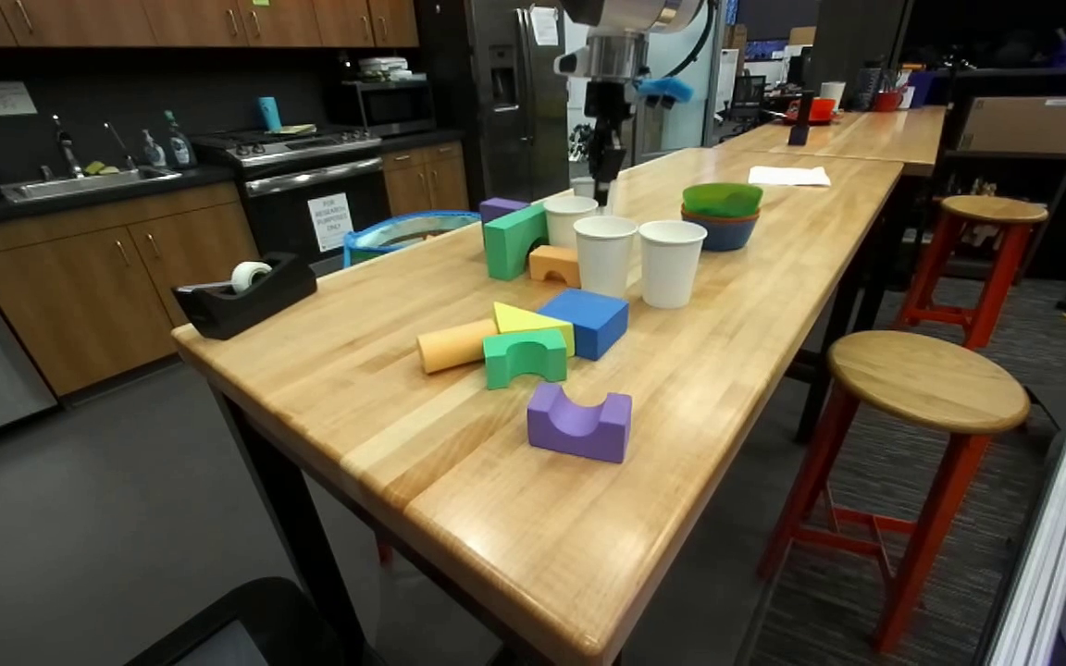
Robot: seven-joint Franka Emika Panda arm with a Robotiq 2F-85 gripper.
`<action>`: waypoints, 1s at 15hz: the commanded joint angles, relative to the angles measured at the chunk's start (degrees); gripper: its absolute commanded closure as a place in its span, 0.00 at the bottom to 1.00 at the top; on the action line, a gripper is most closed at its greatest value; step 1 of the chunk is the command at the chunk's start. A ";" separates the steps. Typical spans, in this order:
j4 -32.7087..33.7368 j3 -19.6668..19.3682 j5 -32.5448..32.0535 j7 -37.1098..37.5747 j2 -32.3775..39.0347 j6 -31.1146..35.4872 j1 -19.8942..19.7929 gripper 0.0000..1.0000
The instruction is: Stack up the white paper cups
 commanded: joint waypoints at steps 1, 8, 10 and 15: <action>0.53 0.57 -1.87 2.01 -0.82 -0.48 -0.14 0.99; -4.74 0.25 -4.23 3.37 -7.02 3.60 0.53 0.99; -7.52 0.17 -5.08 3.07 -10.42 4.85 0.48 0.99; -17.02 -0.82 -8.86 1.62 -21.37 6.37 0.73 0.99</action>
